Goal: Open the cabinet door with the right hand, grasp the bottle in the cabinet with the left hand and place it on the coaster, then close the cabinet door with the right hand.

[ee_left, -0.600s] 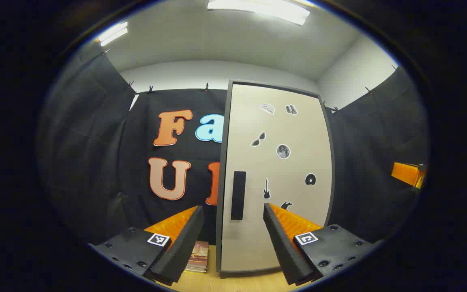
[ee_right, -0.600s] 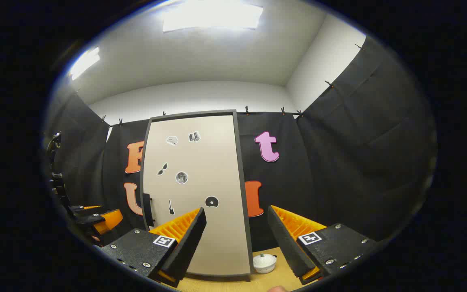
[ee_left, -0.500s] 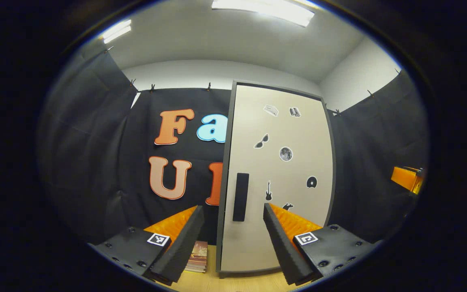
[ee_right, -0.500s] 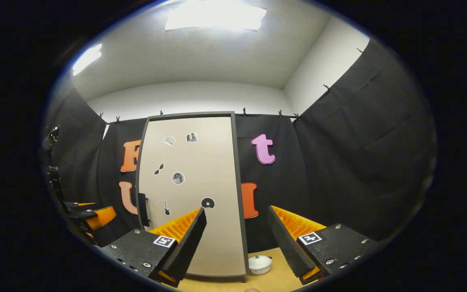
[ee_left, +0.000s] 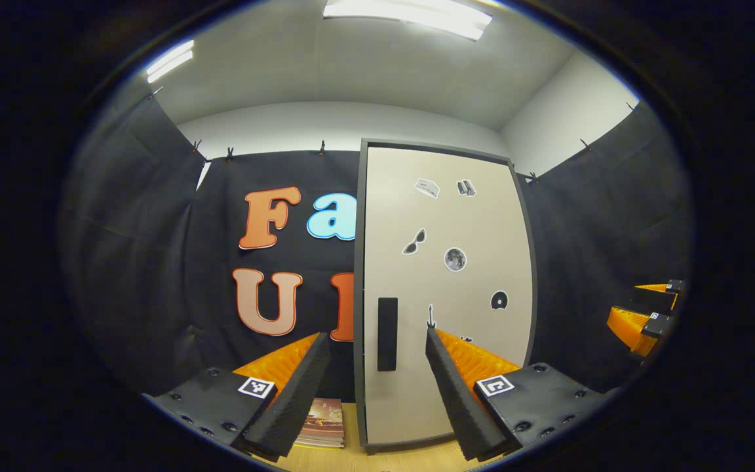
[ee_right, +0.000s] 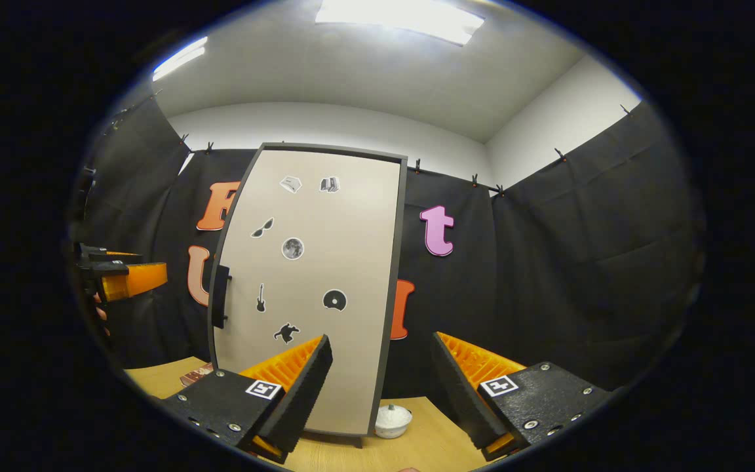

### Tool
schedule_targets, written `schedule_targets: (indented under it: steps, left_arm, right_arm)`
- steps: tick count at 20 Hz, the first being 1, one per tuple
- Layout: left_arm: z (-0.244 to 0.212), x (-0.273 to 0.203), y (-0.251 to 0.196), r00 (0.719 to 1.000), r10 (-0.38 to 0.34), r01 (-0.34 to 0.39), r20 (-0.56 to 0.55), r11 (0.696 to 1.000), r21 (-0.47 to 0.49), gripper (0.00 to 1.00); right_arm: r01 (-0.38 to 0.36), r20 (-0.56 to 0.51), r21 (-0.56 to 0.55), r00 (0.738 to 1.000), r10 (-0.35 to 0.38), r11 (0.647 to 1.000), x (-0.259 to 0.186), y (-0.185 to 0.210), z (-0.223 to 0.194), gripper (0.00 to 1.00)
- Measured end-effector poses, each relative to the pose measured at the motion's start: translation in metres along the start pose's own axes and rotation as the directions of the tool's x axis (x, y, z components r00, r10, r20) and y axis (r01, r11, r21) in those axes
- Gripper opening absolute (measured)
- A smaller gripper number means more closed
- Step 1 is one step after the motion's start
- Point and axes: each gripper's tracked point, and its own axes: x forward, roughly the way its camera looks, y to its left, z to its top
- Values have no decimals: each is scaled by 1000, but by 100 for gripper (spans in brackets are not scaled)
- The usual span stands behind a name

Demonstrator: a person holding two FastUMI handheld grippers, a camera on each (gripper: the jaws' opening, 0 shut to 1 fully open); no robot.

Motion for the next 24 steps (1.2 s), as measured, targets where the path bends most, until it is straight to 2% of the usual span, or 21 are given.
schedule_targets:
  steps: [2,3,4,5,8,9,11,14,15,20,24]
  left_arm:
    - [-3,1,1,1000,4,-4,-10,1000,-5,94]
    - [-4,2,2,1000,12,-12,-9,1000,-2,99]
    - [-4,1,4,1000,24,-24,-7,1000,7,94]
    - [-5,2,4,1000,29,-29,-8,999,19,96]
    - [-6,1,4,999,39,-39,-3,998,45,94]
    - [-8,1,6,999,40,-39,-9,998,47,96]
    - [-13,1,9,999,34,-33,-26,999,43,94]
    - [-13,0,16,999,25,-23,-32,999,39,99]
    - [-12,-1,18,999,24,-23,-29,999,41,96]
    - [-14,-5,29,999,17,-15,-28,998,66,96]
    - [-15,-11,54,998,58,-55,-23,993,105,94]
  right_arm:
    - [5,-18,-1,1000,-5,1000,1,-3,-4,95]
    - [8,-25,-5,1000,-8,1000,2,-5,-6,95]
    - [12,-31,-11,999,-12,1000,3,-6,-7,95]
    - [15,-35,-15,999,-16,1000,3,-9,-8,95]
    - [22,-48,-8,999,-23,1000,3,-10,-13,95]
    - [15,-60,0,998,-15,1000,3,-7,-16,95]
    - [2,-78,-2,997,-2,1000,2,1,-23,95]
    - [-18,-73,0,997,18,1000,5,16,-21,95]
    - [-27,-71,2,997,27,1000,6,20,-18,95]
    - [-54,-74,11,996,55,998,13,46,-17,95]
    - [-71,-84,28,994,73,997,20,66,-18,95]
